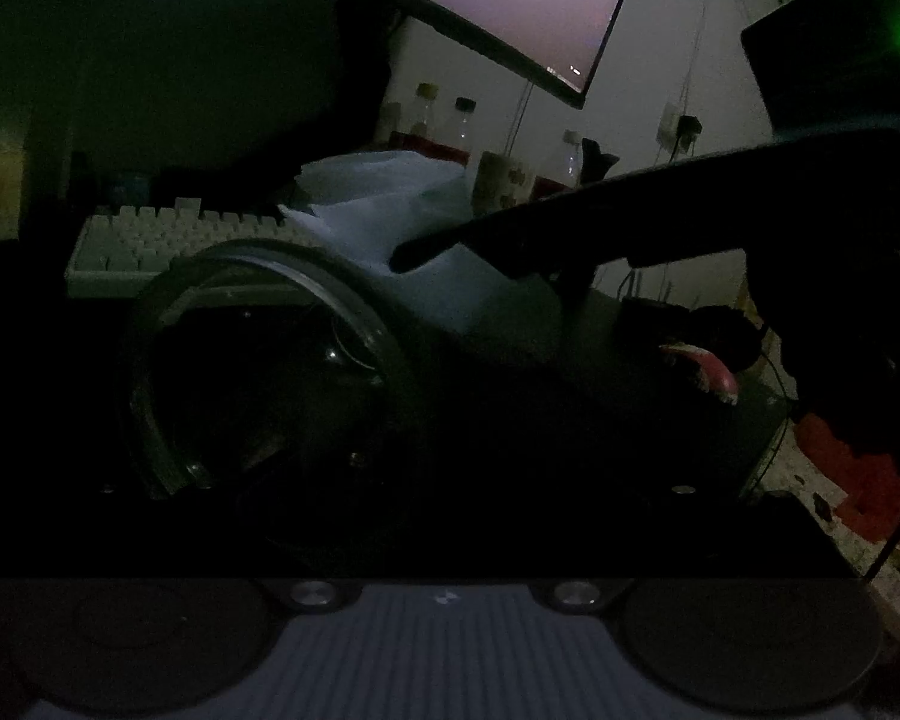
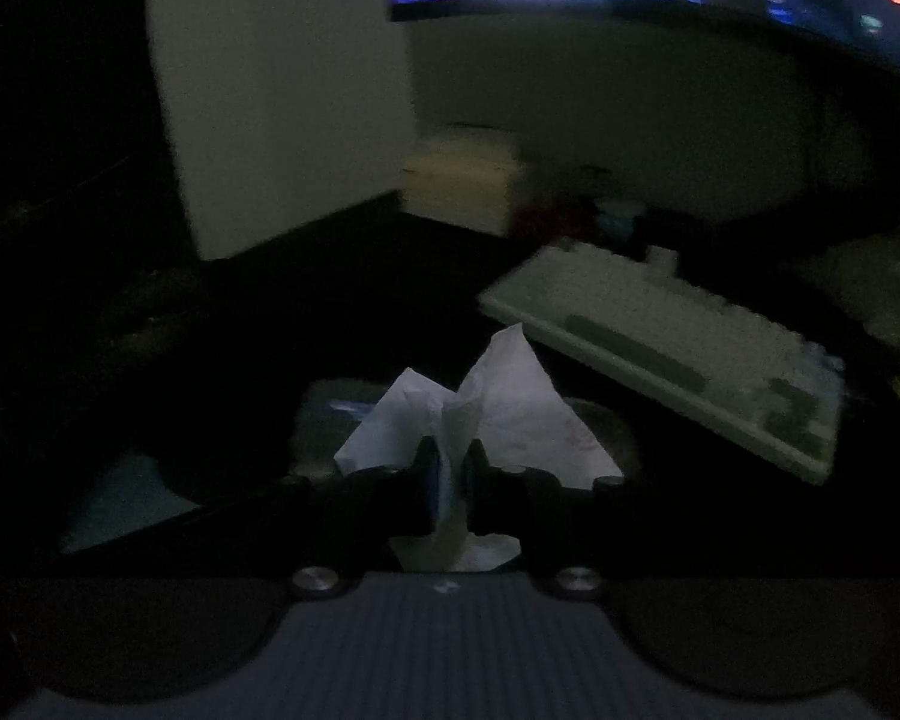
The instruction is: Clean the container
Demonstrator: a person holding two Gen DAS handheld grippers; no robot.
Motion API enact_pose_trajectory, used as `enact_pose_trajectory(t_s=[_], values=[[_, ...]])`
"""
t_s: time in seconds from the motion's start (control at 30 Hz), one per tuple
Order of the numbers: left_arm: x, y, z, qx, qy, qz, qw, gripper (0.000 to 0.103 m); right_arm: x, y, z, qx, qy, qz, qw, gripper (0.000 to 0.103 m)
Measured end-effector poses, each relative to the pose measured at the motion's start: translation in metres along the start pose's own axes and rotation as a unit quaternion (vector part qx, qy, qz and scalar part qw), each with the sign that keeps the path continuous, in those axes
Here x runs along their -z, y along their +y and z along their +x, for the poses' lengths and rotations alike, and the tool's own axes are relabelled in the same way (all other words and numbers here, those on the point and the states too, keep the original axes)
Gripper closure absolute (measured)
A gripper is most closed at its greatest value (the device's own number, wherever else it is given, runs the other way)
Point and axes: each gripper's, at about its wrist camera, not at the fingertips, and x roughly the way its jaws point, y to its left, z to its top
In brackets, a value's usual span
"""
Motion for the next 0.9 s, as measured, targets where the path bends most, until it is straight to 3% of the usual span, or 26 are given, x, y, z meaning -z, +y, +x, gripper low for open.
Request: enact_pose_trajectory(t_s=[0.1, 0.17, 0.4, 0.7, 0.8, 0.9], values=[[-0.001, 0.002, -0.001, -0.01, -0.002, -0.007, 0.9999, 0.0, -0.002, -0.017, 0.005, 0.032, 0.007, 0.017, 0.999, 0.093], [-0.002, 0.003, -0.001, -0.016, -0.003, -0.011, 0.9998, 0.0, -0.004, -0.021, 0.007, 0.028, 0.009, 0.028, 0.999, 0.093], [-0.003, 0.007, -0.004, -0.019, -0.003, -0.019, 0.9996, 0.0, -0.006, 0.025, 0.003, -0.046, -0.001, -0.024, 0.999, 0.093], [-0.004, 0.014, -0.008, -0.011, -0.002, -0.027, 0.9996, 0.0, -0.017, -0.01, 0.018, 0.049, 0.009, 0.017, 0.999, 0.091], [-0.005, 0.013, -0.007, -0.017, 0.001, -0.023, 0.9996, 0.0, -0.016, -0.006, 0.015, 0.021, 0.005, 0.028, 0.999, 0.091], [-0.006, 0.013, -0.007, -0.023, 0.003, -0.024, 0.9994, 0.0, -0.01, 0.018, 0.009, -0.028, -0.004, -0.001, 1.0, 0.091]])
